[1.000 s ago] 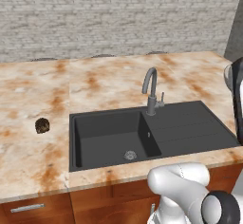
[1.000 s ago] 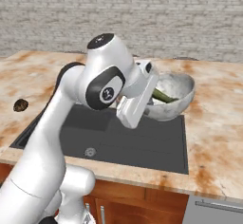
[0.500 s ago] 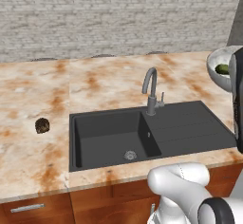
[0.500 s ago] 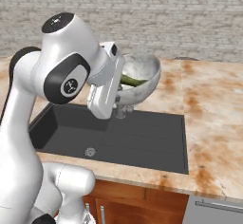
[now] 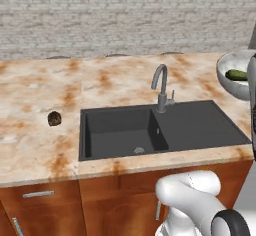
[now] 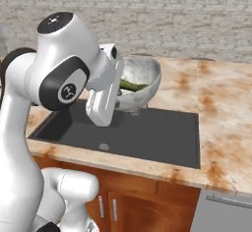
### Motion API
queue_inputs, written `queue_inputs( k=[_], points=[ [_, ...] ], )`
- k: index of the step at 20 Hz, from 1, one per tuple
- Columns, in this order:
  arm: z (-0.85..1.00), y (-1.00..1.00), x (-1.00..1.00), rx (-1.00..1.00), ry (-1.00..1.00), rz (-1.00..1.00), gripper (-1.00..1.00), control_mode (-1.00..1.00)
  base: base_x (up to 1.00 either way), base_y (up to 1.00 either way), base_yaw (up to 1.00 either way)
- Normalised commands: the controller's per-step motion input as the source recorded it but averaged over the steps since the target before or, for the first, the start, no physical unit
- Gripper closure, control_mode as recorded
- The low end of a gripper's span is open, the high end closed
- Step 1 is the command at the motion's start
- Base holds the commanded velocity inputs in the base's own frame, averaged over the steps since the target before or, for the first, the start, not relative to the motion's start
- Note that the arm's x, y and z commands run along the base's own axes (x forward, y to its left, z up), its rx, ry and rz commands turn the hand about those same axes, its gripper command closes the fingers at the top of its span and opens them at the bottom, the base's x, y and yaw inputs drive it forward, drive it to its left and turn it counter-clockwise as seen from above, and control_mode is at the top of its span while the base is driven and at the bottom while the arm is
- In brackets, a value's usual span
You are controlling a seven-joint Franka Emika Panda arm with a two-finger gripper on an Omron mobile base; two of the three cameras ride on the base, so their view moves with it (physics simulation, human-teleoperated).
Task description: Pick the squash from the sink and place it in the bowl. Then pick the bowl and place it in the microwave. Then close the microwave door and press the start button.
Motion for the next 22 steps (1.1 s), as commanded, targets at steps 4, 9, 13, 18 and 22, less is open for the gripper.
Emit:
queue_inputs(
  k=[4,9,13,18,22],
  points=[
    [0.0,0.0,0.0,0.0,0.0,0.0,1.0,1.0,-0.6,0.17,0.65],
    [0.0,0.0,0.0,0.0,0.0,0.0,1.0,1.0,-0.42,0.16,0.73],
    [0.0,0.0,0.0,0.0,0.0,0.0,1.0,1.0,-0.13,0.3,0.75],
    [0.0,0.0,0.0,0.0,0.0,0.0,1.0,1.0,0.0,0.45,0.78],
    [0.0,0.0,0.0,0.0,0.0,0.0,1.0,1.0,0.33,0.41,0.77]
  ],
)
